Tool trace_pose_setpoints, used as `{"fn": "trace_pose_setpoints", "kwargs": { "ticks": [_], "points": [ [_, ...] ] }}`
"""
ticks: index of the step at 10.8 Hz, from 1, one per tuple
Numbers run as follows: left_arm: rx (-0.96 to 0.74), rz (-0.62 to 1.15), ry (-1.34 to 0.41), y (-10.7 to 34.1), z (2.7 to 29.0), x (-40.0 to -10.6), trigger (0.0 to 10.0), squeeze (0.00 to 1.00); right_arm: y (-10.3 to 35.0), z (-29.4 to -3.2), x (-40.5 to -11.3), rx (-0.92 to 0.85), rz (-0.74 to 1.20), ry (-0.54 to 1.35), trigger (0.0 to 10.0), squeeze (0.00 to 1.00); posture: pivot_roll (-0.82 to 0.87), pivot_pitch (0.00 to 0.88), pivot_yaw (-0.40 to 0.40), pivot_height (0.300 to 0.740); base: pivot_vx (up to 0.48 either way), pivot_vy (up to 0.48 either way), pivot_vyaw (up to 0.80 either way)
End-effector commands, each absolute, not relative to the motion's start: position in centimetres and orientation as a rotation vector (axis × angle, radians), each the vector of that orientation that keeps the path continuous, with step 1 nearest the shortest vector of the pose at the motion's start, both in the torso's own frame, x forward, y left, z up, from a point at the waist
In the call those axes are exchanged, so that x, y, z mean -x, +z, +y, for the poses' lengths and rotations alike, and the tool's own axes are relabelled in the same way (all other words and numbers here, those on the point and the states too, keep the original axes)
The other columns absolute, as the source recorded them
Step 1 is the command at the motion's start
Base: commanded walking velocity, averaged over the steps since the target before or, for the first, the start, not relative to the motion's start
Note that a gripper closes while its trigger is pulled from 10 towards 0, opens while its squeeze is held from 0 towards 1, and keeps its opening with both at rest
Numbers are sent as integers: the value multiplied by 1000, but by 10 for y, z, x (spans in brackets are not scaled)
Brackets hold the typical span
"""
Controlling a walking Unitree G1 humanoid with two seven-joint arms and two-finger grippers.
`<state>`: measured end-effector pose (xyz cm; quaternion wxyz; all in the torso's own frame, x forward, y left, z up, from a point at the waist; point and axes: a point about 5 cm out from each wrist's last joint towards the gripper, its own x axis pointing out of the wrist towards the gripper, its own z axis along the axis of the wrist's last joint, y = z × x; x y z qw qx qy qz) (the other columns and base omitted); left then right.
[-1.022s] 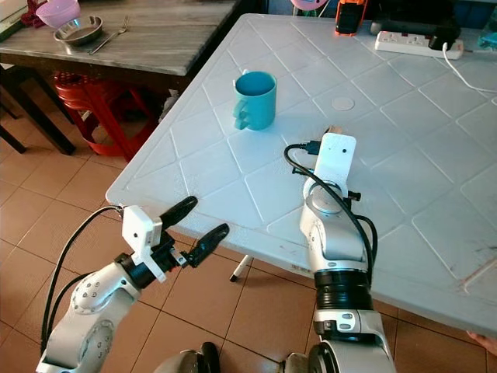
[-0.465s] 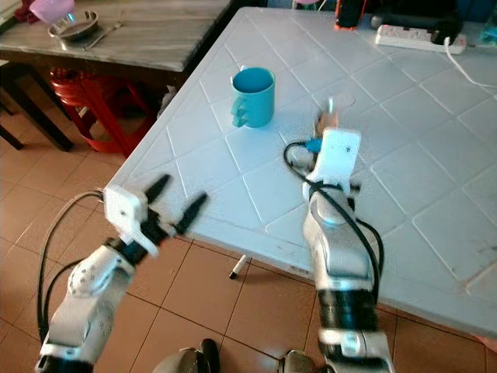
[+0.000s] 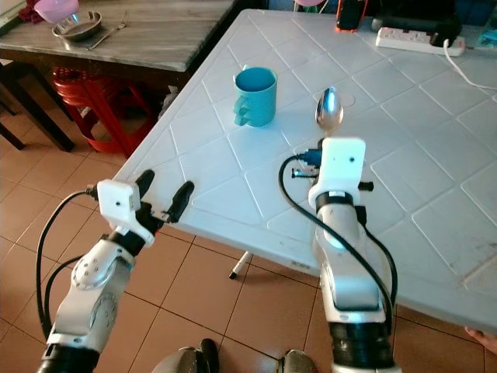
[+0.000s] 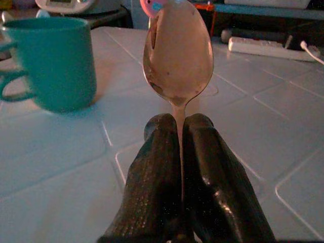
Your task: Setting the table
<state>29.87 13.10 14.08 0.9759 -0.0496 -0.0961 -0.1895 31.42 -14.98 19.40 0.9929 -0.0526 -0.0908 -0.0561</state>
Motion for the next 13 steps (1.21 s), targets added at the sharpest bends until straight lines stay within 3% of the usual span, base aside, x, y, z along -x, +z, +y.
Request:
{"fn": "trace_pose_setpoints", "kwargs": {
  "ticks": [1,8,13],
  "points": [
    [91,-185,-356,138,135,-299,10000,0,198,-147,-310,96,-208,-103,10000,0,-111,148,103,740,0,0,0],
    [87,-206,-369,137,131,-298,10000,0,199,-143,-311,68,-206,-98,10000,0,-112,162,106,740,0,293,-685],
    [92,-211,-376,138,129,-299,10000,0,200,-140,-311,66,-216,-89,10000,0,-109,161,111,740,0,348,0]
  ]
}}
